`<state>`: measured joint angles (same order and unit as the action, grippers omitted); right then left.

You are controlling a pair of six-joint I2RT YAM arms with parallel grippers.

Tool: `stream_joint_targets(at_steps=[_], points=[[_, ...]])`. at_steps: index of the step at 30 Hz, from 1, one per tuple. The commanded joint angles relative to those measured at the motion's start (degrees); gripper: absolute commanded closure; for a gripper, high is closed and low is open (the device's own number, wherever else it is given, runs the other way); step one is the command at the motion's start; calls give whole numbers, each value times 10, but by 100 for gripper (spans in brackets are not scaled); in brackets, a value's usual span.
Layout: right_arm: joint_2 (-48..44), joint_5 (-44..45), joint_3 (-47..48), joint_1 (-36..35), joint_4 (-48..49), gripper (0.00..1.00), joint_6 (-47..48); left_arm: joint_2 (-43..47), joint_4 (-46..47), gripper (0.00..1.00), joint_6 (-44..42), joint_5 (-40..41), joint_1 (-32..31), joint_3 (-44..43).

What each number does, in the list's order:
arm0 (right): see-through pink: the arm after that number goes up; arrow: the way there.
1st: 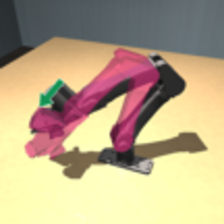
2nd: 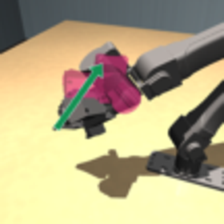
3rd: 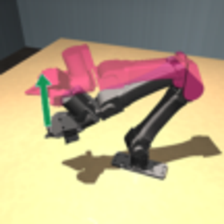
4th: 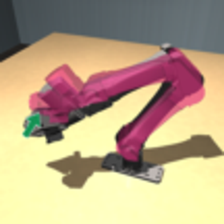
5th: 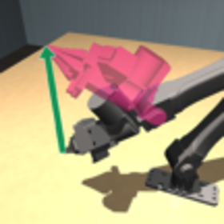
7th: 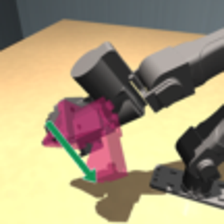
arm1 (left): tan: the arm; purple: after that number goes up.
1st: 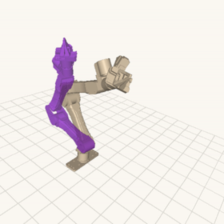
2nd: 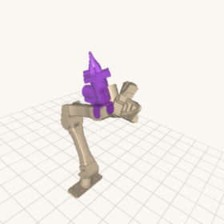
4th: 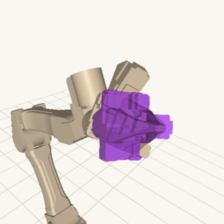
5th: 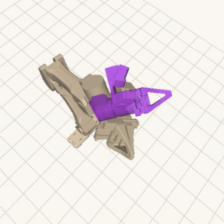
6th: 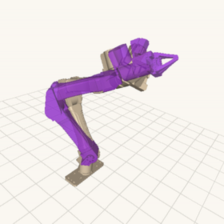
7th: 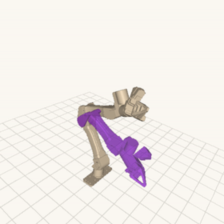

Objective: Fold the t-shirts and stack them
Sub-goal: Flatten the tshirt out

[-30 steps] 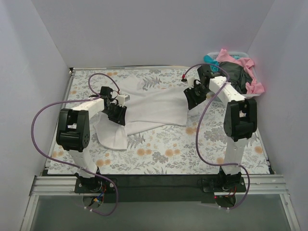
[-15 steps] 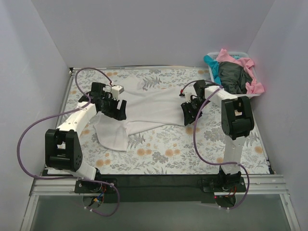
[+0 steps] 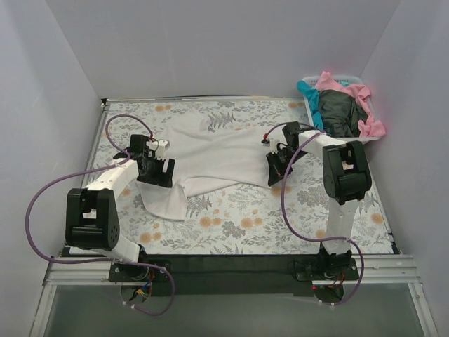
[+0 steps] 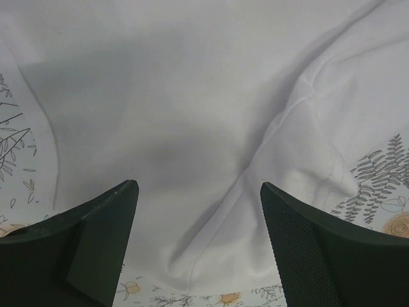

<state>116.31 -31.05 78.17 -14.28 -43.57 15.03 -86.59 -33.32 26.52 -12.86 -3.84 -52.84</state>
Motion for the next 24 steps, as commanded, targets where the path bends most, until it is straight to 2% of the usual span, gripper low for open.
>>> stream_joint_targets(at_steps=[1, 5, 8, 12, 15, 17, 19, 20, 22, 24], points=[[-51, 14, -40, 7, -18, 99, 26, 5, 18, 29, 13, 23, 15, 2], [-158, 72, -80, 14, -98, 99, 97, 15, 17, 29, -9, 34, 19, 16], [-218, 106, -136, 14, -123, 99, 144, 19, 15, 30, -26, 42, 26, 34], [-245, 167, -211, 15, -119, 99, 173, 17, 18, 31, -52, 52, 29, 58], [-234, 191, -225, 15, -102, 99, 171, 12, 18, 32, -58, 50, 31, 62], [-225, 201, -230, 18, -93, 99, 171, 21, 6, 33, -67, 12, 37, 47], [-220, 223, -234, 23, -86, 99, 175, 65, -24, 33, -98, -82, 62, 30], [-217, 236, -236, 23, -84, 99, 178, 83, -44, 33, -116, -103, 63, 27], [-216, 247, -239, 23, -81, 99, 185, 134, -76, 37, -195, -168, 64, 21], [-215, 251, -240, 23, -81, 99, 188, 173, -141, 40, -253, -189, 60, 18]])
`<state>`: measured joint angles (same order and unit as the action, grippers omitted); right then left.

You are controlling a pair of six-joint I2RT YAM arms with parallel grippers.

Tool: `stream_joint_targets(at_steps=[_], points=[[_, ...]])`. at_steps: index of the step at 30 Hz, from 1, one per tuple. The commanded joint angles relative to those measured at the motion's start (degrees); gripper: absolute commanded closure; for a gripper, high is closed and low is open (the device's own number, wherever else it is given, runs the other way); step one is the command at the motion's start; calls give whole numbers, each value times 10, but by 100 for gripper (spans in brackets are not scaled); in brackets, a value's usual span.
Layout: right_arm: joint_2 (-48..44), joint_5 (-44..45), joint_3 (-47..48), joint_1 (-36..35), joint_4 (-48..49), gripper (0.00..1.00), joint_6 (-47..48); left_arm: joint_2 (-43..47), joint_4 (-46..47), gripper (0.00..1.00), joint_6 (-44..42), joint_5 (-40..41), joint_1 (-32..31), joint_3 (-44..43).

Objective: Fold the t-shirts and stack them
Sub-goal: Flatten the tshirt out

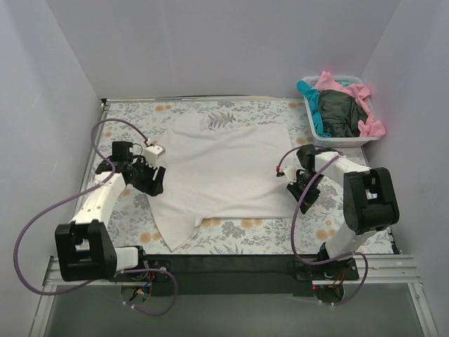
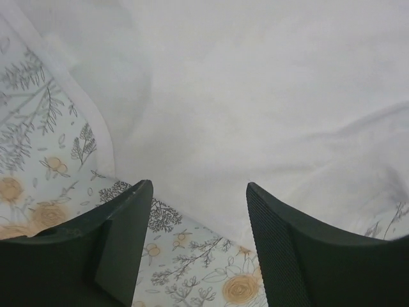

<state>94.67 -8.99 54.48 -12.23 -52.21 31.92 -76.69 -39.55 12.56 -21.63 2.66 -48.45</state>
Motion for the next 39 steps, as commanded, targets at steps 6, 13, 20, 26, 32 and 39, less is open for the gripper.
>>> stream_joint_targets(at_steps=[6, 13, 20, 26, 32, 39], points=[[8, 20, -2, 4, 6, 99, 13, 119, -183, 56, -251, -74, -44, 29], [20, 30, -2, 4, 6, 99, 12, 135, -149, 65, -214, -9, -188, 108], [24, 54, -3, 4, 16, 99, 24, 116, -124, 68, -228, 74, -207, 156], [29, 66, 1, 3, 13, 99, 35, 123, -143, 74, -293, 149, -207, 186], [18, 76, -7, 3, 4, 99, 54, 134, -206, 79, -285, 120, -207, 144], [-9, 45, -15, 3, -32, 64, 98, 181, -270, 78, -330, 101, -204, 105]])
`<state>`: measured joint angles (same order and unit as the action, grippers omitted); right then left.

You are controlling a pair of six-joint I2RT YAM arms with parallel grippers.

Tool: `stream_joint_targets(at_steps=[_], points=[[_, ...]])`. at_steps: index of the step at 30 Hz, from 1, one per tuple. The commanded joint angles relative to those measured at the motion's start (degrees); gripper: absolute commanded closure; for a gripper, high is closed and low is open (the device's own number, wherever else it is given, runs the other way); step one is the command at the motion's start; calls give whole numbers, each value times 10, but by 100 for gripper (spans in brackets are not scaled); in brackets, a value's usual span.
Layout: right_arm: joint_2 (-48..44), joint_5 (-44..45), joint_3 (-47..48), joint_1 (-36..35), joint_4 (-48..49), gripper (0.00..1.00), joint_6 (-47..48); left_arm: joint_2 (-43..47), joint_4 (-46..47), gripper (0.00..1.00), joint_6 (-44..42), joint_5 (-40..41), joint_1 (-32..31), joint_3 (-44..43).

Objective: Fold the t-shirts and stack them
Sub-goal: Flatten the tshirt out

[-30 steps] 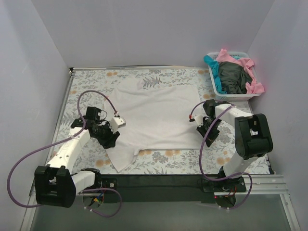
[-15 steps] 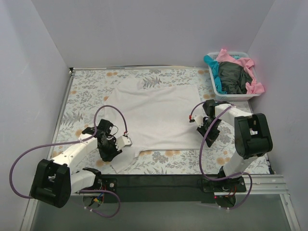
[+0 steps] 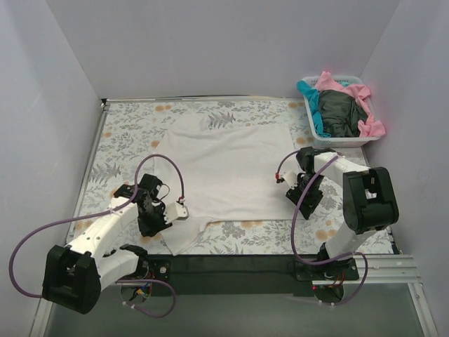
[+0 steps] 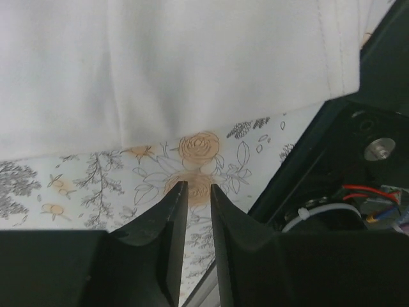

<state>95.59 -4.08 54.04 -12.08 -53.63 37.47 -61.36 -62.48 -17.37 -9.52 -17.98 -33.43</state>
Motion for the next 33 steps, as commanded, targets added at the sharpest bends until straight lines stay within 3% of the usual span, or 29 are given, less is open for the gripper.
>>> stream_joint_targets(at_steps=[1, 3, 5, 10, 12, 15, 18, 24, 29, 33], points=[[-36, -21, 10, 1, -50, 55, 51, 25, -41, 77, -17, -31, 4, -86], [-62, -56, 45, 2, -63, 43, 59, -14, -33, 75, 12, -58, 5, -134], [-90, -79, 108, 10, -70, 43, 61, -58, 5, 73, 82, -88, 13, -212], [-32, -102, 235, 15, -45, 66, 0, -202, 152, 70, 218, -55, 35, -281], [36, -114, 292, 15, -41, 72, -21, -245, 213, 69, 268, -21, 43, -297], [105, -113, 330, 16, -18, 72, -42, -313, 246, 69, 311, -11, 72, -322], [146, -106, 335, 15, -1, 73, -52, -352, 258, 69, 325, -2, 101, -323], [181, -96, 278, 2, 41, 72, -64, -338, 277, 69, 294, 23, 152, -248], [166, -114, 195, -16, 50, 75, -67, -320, 257, 70, 259, 17, 199, -198], [119, -142, 168, -33, 30, 74, -54, -314, 210, 72, 255, -12, 216, -230]])
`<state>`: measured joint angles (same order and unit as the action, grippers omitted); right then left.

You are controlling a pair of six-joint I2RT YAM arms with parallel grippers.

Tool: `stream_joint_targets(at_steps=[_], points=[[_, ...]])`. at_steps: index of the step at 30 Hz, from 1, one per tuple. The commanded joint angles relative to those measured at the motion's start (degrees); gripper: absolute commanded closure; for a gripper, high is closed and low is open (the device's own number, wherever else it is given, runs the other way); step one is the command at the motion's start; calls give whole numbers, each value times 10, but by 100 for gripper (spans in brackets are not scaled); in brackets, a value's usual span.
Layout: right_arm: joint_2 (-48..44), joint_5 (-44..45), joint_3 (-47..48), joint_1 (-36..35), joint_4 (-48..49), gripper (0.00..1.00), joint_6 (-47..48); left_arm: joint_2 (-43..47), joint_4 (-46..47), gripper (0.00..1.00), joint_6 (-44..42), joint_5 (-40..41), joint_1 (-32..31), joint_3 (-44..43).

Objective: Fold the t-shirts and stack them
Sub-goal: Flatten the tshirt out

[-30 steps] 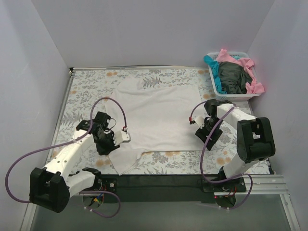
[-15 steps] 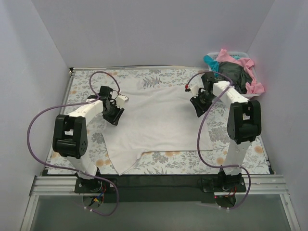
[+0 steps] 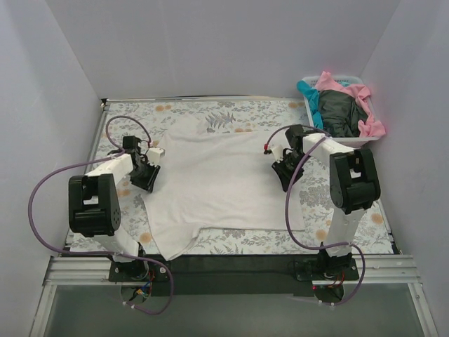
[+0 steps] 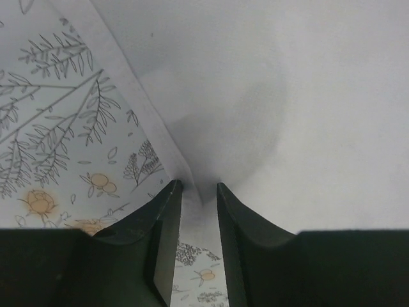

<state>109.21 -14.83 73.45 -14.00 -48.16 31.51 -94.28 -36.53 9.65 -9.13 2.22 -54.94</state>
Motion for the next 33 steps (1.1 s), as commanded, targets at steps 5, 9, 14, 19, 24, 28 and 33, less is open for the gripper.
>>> stream_joint_targets(at_steps=[5, 9, 14, 19, 24, 28, 33], points=[[-33, -66, 95, 19, -36, 58, 1, -15, -71, 65, 53, -137, 21, -187], [47, -51, 278, 59, -36, 59, -23, -132, -49, 52, 162, -199, 16, -385], [163, -30, 446, 66, -33, 71, -37, -270, 23, 53, 213, -187, -14, -570], [210, -42, 476, 67, -2, 79, -50, -384, 46, 61, 234, -182, -55, -672], [242, -48, 466, 66, 62, 81, -74, -401, 106, 62, 261, -165, -81, -607], [268, -19, 436, 67, 97, 85, -81, -422, 133, 63, 286, -106, -88, -585], [292, 29, 423, 68, 114, 86, -83, -462, 136, 65, 287, -36, -79, -602]])
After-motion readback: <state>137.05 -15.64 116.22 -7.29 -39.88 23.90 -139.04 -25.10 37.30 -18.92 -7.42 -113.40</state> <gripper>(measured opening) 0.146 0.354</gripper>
